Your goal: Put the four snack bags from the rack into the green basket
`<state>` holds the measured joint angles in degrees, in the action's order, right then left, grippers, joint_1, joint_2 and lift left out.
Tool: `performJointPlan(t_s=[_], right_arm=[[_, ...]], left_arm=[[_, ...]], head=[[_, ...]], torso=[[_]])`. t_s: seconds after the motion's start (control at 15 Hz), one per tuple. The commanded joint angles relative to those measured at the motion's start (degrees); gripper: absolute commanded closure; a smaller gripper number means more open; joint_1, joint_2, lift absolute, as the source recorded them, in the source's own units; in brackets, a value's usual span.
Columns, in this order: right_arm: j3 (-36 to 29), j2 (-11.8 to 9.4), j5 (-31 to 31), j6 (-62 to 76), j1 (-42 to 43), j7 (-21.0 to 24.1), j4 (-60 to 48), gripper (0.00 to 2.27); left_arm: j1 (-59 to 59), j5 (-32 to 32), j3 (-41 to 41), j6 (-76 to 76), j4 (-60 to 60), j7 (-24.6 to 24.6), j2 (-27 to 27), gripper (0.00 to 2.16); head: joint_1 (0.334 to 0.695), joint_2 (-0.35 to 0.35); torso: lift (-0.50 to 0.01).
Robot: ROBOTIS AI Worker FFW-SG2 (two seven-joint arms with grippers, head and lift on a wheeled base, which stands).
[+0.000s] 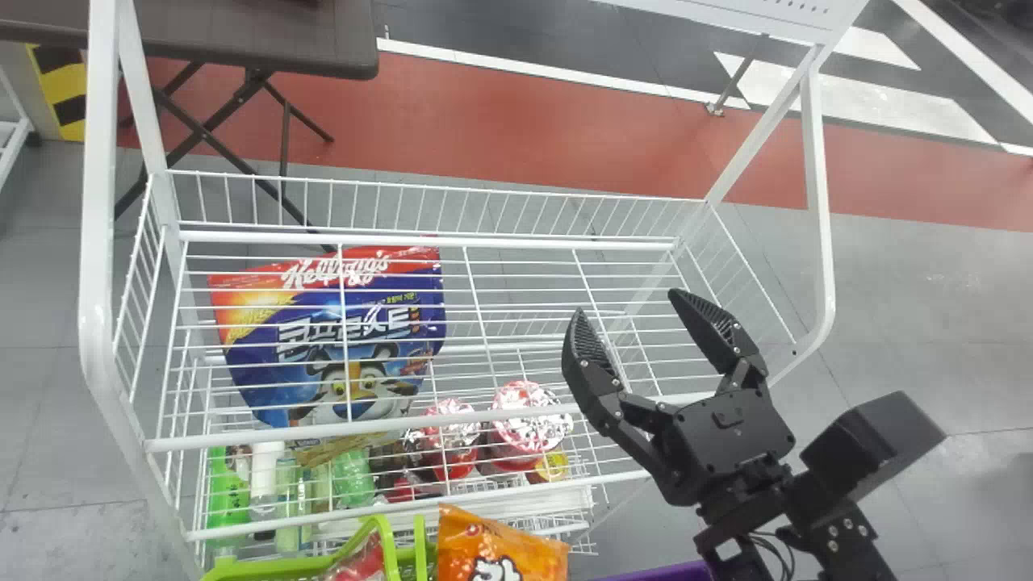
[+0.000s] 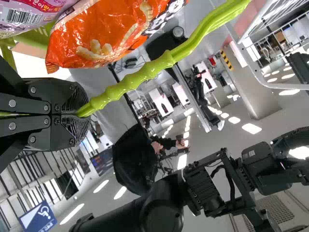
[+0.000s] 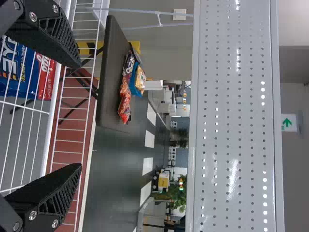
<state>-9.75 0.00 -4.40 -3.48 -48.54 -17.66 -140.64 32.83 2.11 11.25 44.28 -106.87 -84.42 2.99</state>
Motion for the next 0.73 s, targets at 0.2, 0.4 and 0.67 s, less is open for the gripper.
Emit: performJointPlan(t_s=[0.2,0.4,0.67], right_arm=[[-0.1,0.1,0.0,0.0,-0.1,0.4,0.0,0.09],[-0.1,0.1,0.0,0.2,-0.2,0.4,0.0,0.09],[-0.1,0.1,0.0,-0.2,-0.1,0.5,0.0,0.09]], left_arm=[[0.0,-0.1,0.0,0.0,-0.2,0.0,0.0,2.13],[0.1,-0.1,0.0,0.0,-0.2,-0.1,0.0,2.13],[0.1,-0.2,0.1,-0.2,-0.2,-0.1,0.0,2.13]], head=[[0.695,-0.350],[0.695,-0.350],[0.695,-0.350]], torso=[[-0.006],[-0.006],[-0.006]])
